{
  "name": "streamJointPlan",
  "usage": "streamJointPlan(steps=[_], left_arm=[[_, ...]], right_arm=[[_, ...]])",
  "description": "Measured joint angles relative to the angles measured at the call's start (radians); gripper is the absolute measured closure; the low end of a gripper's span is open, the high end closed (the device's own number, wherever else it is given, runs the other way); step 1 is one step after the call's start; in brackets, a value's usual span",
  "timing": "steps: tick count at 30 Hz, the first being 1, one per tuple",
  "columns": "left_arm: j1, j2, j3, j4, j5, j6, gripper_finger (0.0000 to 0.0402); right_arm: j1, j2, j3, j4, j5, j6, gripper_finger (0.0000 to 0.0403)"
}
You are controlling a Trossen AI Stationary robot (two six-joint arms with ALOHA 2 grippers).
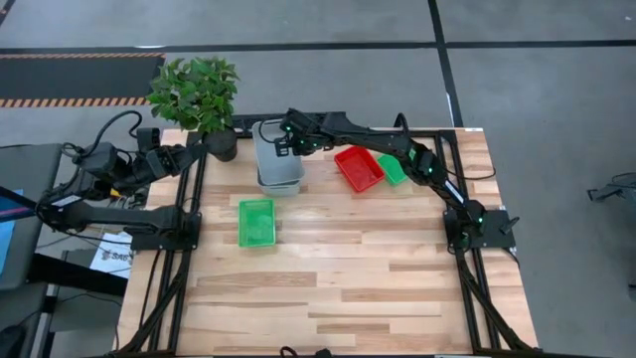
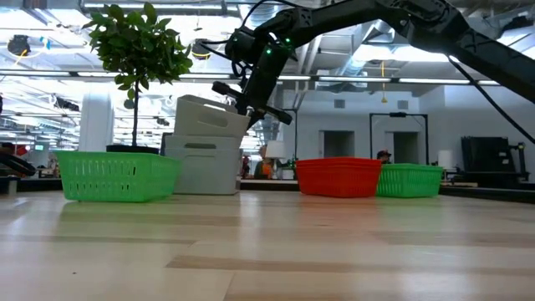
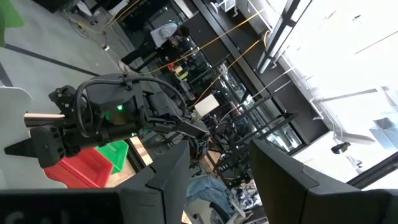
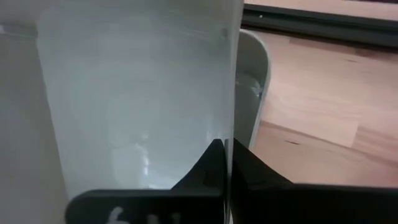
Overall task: Stack baskets by color
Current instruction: Stack the bottom gray bin on the gray bins
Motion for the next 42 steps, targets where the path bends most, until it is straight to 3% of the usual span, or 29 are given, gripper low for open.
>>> streamJointPlan(steps=[7, 23, 29, 34, 40, 42], left_arm=[[0.000, 0.000, 0.000, 0.000, 0.000, 0.000, 0.0246], [0.000, 0.000, 0.000, 0.000, 0.000, 0.000, 0.0246], [0.000, 0.000, 0.000, -0.001, 0.000, 0.001, 0.0246], [0.000, 0.000, 0.000, 0.000, 0.000, 0.001, 0.0246], [0.000, 0.000, 0.000, -0.001, 0.000, 0.007, 0.0246], [0.000, 0.000, 0.000, -0.001, 0.000, 0.011, 0.0246]], right_arm=[[0.000, 0.000, 0.000, -0.012, 0.013, 0.017, 0.0388], [0.016, -0.002, 0.000, 0.006, 0.012, 0.002, 0.0261], [0.016, -0.014, 0.001, -0.002, 0.011, 0.001, 0.0245], [0.010, -0.014, 0.001, -0.048, 0.012, 0.006, 0.0272], [0.002, -0.014, 0.001, -0.052, 0.000, -0.012, 0.0385], [-0.003, -0.014, 0.001, -0.051, -0.011, -0.025, 0.0389]])
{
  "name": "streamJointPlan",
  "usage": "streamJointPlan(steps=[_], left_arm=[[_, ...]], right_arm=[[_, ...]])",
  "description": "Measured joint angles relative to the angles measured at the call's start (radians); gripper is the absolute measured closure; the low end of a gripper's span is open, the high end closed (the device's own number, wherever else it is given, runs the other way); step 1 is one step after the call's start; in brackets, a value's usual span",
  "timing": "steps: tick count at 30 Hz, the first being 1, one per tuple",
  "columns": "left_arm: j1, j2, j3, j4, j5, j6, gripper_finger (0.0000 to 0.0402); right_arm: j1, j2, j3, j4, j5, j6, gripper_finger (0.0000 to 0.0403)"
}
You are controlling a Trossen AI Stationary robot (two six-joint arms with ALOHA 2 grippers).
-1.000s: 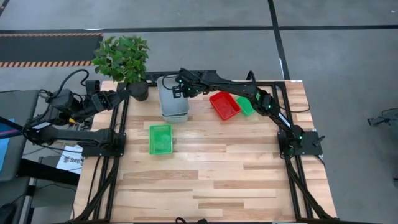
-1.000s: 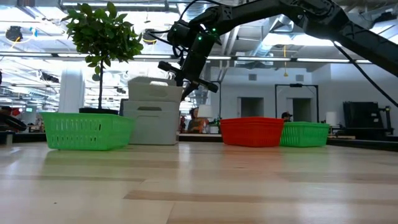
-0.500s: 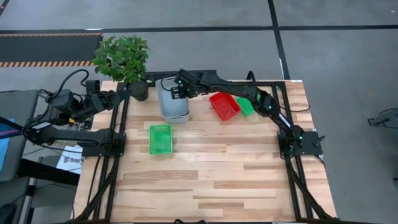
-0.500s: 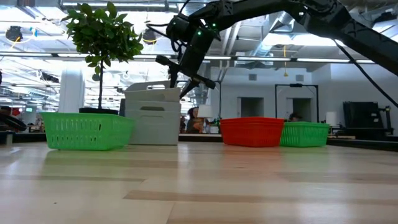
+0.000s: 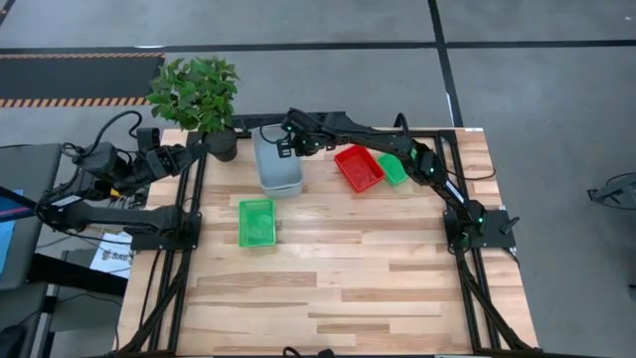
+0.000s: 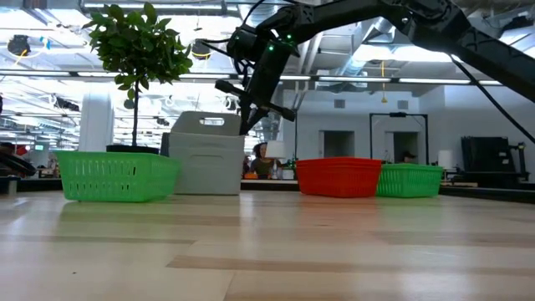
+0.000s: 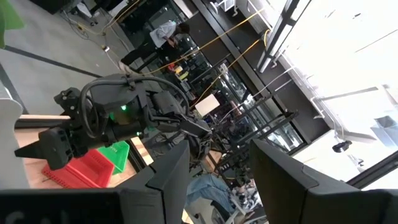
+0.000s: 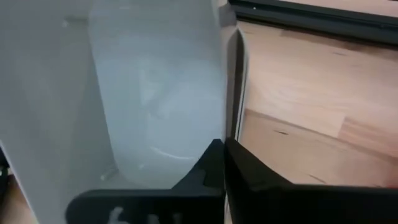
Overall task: Stack baskets by color
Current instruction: Stack the bottom gray bin on the gray bins
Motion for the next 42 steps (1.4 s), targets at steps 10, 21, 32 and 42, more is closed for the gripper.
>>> streamJointPlan(steps=[10, 21, 32, 42], left_arm=[[0.000, 0.000, 0.000, 0.000, 0.000, 0.001, 0.0246], [0.000, 0.000, 0.000, 0.000, 0.000, 0.001, 0.0246], [0.000, 0.000, 0.000, 0.000, 0.001, 0.009, 0.0246], [0.000, 0.000, 0.000, 0.000, 0.001, 0.024, 0.0246]], right_arm=[[-0.006, 0.002, -0.003, 0.023, 0.000, -0.074, 0.0326], [-0.006, 0.013, -0.011, 0.023, 0.015, -0.078, 0.0390], [-0.053, -0.012, 0.013, -0.021, -0.136, -0.037, 0.0400], [-0.052, -0.010, 0.014, -0.090, -0.221, -0.058, 0.0400]])
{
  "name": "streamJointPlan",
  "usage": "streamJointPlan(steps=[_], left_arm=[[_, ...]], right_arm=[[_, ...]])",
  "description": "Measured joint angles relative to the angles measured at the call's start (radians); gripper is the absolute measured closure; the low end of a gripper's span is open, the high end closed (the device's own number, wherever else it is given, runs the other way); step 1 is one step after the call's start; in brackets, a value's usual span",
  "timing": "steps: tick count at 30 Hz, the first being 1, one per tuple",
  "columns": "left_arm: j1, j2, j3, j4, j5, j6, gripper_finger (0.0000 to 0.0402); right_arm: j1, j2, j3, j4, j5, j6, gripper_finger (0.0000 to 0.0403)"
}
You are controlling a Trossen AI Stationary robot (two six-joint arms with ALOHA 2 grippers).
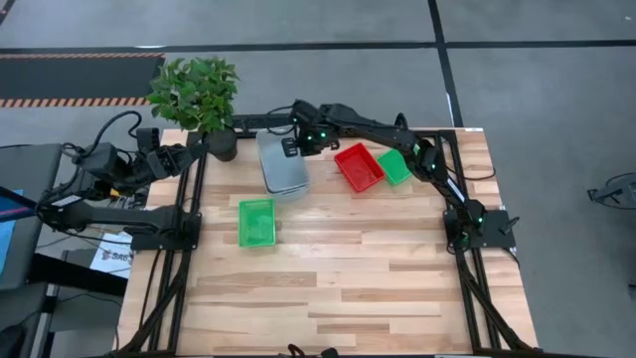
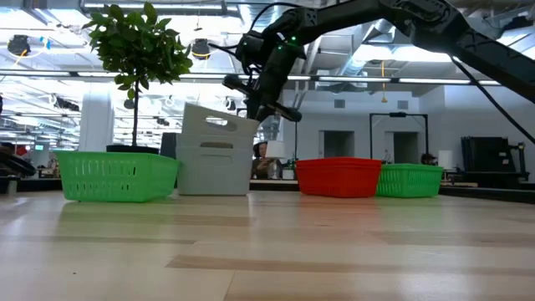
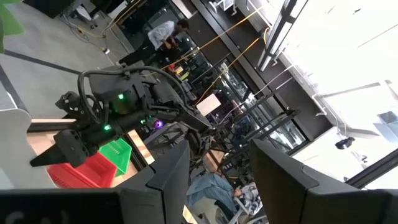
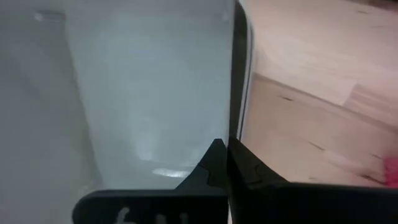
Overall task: Stack baskets by color
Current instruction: Stack the bottom gray bin on the gray bins
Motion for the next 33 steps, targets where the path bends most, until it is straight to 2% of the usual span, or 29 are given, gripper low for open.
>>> streamJointPlan(steps=[6, 14, 20, 24, 28, 31, 33], left_arm=[[0.000, 0.000, 0.000, 0.000, 0.000, 0.000, 0.0246], [0.000, 0.000, 0.000, 0.000, 0.000, 0.000, 0.0246], [0.000, 0.000, 0.000, -0.050, -0.001, 0.019, 0.0246], [0.000, 0.000, 0.000, -0.123, -0.038, 0.018, 0.0246], [0.000, 0.000, 0.000, -0.191, -0.096, 0.011, 0.0246], [0.000, 0.000, 0.000, -0.218, -0.116, 0.000, 0.0246], [0.000, 0.000, 0.000, -0.226, -0.117, -0.007, 0.0246]], right_arm=[[0.000, 0.003, 0.000, 0.002, 0.000, -0.042, 0.0372], [-0.006, -0.001, -0.001, 0.006, 0.000, -0.094, 0.0299], [-0.029, -0.067, -0.002, 0.013, 0.015, -0.081, 0.0248], [-0.021, -0.107, -0.002, 0.146, 0.103, -0.174, 0.0240], [-0.019, -0.115, 0.002, 0.341, 0.113, -0.216, 0.0250], [-0.028, -0.081, 0.001, 0.394, 0.111, -0.215, 0.0263], [-0.036, -0.056, -0.003, 0.368, 0.099, -0.217, 0.0271]])
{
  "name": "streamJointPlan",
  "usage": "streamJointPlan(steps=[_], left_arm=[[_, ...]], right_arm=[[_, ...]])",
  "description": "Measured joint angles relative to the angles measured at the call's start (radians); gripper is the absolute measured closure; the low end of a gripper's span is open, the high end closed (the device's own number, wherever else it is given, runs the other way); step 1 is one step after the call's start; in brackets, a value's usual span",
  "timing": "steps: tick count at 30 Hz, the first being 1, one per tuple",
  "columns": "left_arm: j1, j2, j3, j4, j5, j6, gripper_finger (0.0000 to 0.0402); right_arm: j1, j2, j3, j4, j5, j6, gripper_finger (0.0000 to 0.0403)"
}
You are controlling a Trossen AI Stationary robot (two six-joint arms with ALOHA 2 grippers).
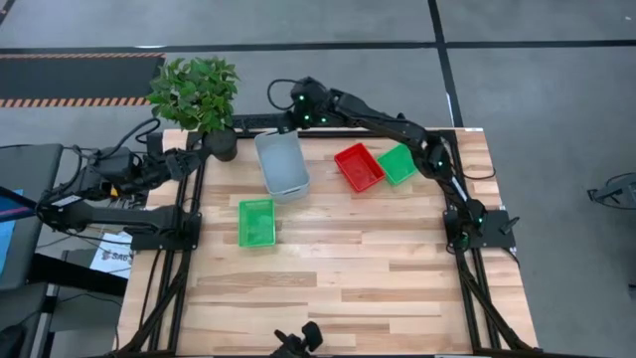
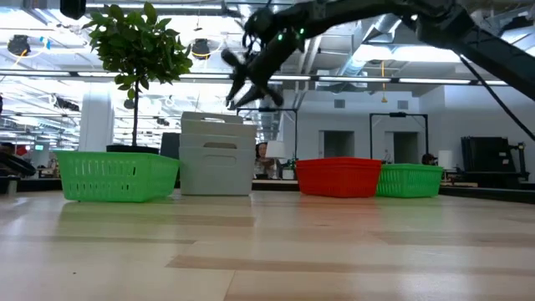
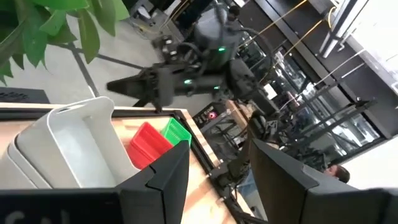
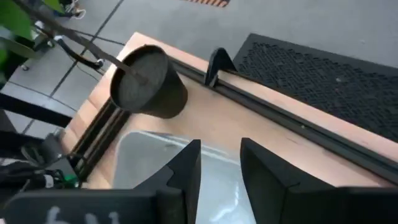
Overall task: Stack baskets by color
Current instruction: Stack the bottom gray bin on the gray bins, then stack the left green bin on the green bins
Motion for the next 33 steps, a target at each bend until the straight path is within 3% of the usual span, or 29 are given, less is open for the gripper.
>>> streamJointPlan(steps=[9, 17, 24, 28, 33], left_arm=[[0.000, 0.000, 0.000, 0.001, -0.043, -0.019, 0.0246], [0.000, 0.000, 0.000, -0.068, -0.021, -0.014, 0.0246], [0.000, 0.000, 0.000, -0.321, 0.208, -0.087, 0.0246], [0.000, 0.000, 0.000, -0.514, 0.331, -0.149, 0.0246], [0.000, 0.006, -0.039, -0.672, 0.376, -0.208, 0.0246]], right_arm=[[-0.017, 0.097, -0.002, 0.000, -0.095, 0.015, 0.0284], [0.005, -0.011, 0.003, 0.017, -0.113, -0.005, 0.0284], [0.187, -0.119, 0.004, -0.270, -0.111, -0.008, 0.0284], [0.335, -0.127, 0.003, -0.398, 0.011, 0.042, 0.0284], [0.494, -0.095, -0.018, -0.387, 0.114, 0.198, 0.0273]])
